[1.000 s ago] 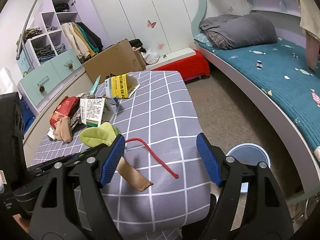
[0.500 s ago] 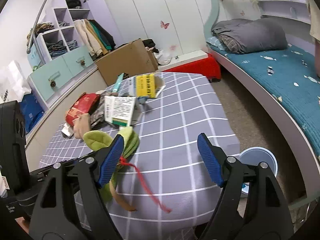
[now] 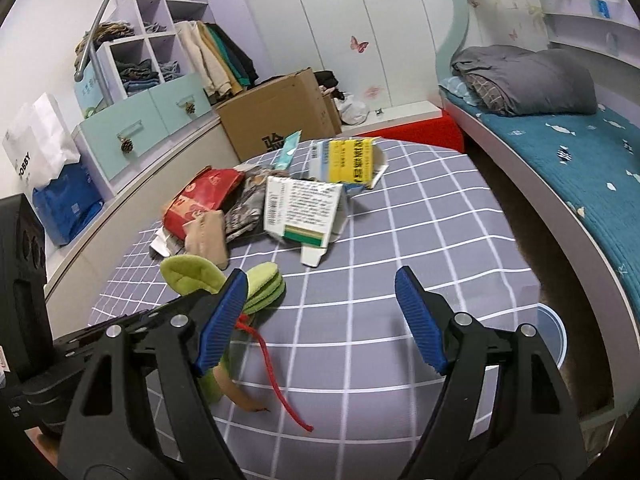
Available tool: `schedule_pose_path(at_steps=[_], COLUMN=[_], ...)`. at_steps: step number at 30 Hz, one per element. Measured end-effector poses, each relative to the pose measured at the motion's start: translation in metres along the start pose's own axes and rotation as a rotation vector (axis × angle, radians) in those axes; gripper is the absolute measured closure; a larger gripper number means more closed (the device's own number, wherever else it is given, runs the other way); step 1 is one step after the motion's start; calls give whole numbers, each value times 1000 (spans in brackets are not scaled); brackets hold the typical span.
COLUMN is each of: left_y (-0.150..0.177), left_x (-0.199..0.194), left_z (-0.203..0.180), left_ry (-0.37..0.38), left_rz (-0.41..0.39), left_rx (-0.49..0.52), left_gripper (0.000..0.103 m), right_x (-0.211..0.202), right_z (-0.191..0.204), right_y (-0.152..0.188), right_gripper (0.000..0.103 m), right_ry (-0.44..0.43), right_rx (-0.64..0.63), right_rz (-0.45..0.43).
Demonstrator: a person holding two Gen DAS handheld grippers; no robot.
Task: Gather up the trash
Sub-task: 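Hold the green toy in the left tool while the right tool approaches the white medicine box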
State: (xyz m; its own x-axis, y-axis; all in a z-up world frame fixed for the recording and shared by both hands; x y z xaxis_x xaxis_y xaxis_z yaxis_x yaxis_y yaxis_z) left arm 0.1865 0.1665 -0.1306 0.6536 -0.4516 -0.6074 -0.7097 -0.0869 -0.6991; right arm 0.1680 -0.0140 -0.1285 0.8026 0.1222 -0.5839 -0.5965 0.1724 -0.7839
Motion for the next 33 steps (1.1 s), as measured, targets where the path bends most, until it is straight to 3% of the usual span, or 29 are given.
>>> schedule_pose_path(at_steps=[33], left_y=[-4], left_x=[-21], left_z=[4], left_ry=[-20], left_rz=[-47], left_rx=[-8], left_gripper=[99], right_x=[-1], right_z=[6], right_y=[1], right_gripper=[27], right_ry=[-18], right_rx=[-2], right_rz=[10])
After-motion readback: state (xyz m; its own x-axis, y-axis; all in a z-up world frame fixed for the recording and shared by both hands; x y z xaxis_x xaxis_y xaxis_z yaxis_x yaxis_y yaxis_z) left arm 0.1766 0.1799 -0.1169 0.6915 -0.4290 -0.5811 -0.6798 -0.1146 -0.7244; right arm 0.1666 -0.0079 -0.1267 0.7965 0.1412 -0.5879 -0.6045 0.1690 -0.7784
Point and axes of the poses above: each gripper's, at about its wrist camera, not at the fingertips, and x roughly the way its jaws point, z to its left, y to its underside, the point moved 1 cm from there along x, roughly the way its jaws point, and after that the axes turned 12 degrees about y, right-handed, at the moved point
